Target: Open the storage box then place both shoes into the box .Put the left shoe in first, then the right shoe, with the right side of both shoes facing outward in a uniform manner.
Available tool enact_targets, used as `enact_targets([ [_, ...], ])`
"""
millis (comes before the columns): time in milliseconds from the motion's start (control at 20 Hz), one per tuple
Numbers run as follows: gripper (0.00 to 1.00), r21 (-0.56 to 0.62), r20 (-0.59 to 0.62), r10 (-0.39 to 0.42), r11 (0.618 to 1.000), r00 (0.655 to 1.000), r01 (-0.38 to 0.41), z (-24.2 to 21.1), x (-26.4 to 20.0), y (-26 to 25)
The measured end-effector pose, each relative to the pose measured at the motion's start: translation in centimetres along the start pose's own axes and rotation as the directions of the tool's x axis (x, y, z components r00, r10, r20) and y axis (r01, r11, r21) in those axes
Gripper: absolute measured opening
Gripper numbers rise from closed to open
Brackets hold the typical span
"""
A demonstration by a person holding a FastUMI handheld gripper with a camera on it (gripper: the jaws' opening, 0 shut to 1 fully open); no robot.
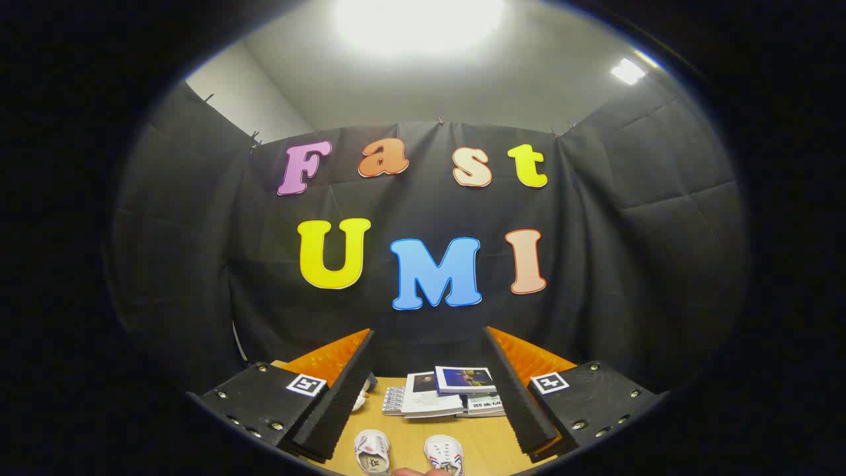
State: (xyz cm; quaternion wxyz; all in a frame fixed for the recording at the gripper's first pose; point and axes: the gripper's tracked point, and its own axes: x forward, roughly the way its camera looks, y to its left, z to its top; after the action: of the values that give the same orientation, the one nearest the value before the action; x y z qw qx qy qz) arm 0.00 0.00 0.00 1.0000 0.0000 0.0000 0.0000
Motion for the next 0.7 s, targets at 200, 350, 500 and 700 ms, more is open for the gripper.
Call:
enact_targets([
  [200,0.97,-0.001,-0.001,0.012,1.000,1.000,-0.012,0.1,0.9,-0.1],
  [350,0.97,0.006,-0.006,0.018,1.000,1.000,-0.018,-0.3,1.6,-0.3],
  [500,0.97,0.010,-0.012,0.016,1.000,1.000,-0.016,-0.6,2.3,-0.8],
  [700,0.97,0.019,-0.011,0.023,1.000,1.000,-0.023,-0.6,2.7,-0.9],
])
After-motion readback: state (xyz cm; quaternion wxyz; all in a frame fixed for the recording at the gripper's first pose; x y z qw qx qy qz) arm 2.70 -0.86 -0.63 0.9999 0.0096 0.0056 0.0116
